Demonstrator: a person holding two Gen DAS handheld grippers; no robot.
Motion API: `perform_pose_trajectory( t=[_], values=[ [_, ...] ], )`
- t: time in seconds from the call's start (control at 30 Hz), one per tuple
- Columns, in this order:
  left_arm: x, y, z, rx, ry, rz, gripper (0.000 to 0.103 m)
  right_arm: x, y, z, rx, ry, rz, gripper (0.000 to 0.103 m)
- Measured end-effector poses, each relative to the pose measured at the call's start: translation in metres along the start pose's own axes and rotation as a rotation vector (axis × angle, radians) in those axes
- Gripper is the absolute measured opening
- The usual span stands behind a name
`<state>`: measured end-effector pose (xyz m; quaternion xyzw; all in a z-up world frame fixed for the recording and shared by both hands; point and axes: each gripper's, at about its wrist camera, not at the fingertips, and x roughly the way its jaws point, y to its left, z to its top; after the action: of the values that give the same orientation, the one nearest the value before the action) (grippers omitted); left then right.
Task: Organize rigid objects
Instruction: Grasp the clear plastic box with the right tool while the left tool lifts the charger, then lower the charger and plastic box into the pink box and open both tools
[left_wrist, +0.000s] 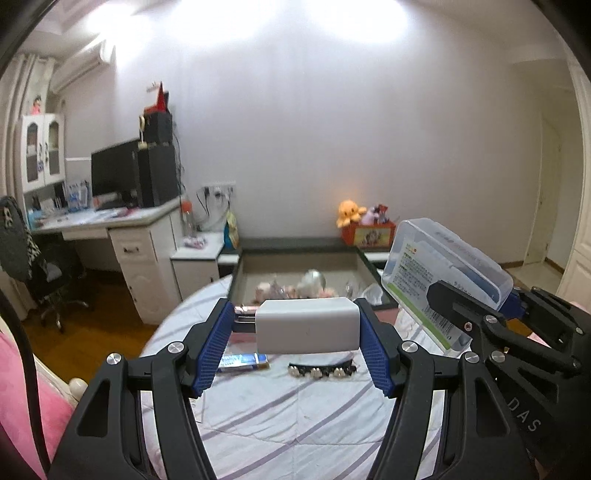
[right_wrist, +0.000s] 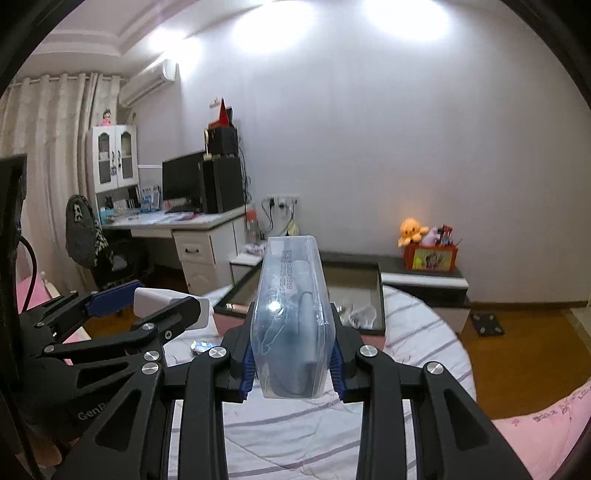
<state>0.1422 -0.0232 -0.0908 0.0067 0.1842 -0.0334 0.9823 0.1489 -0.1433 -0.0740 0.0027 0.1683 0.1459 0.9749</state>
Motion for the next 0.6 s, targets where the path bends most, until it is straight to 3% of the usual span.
perform_pose_trajectory(
  t=[0.27,0.6],
  values=[
    [-0.017,0.001,0.011,0.002,-0.065,0.024,0.067,-0.017,0.009,0.012,-0.025,-0.061,-0.013,0.033],
    [0.007,-0.001,0.016,0.021,-0.071,0.04,0.067,-0.007,0.01,0.014,-0.022,-0.055,-0.013,0.033]
  ],
)
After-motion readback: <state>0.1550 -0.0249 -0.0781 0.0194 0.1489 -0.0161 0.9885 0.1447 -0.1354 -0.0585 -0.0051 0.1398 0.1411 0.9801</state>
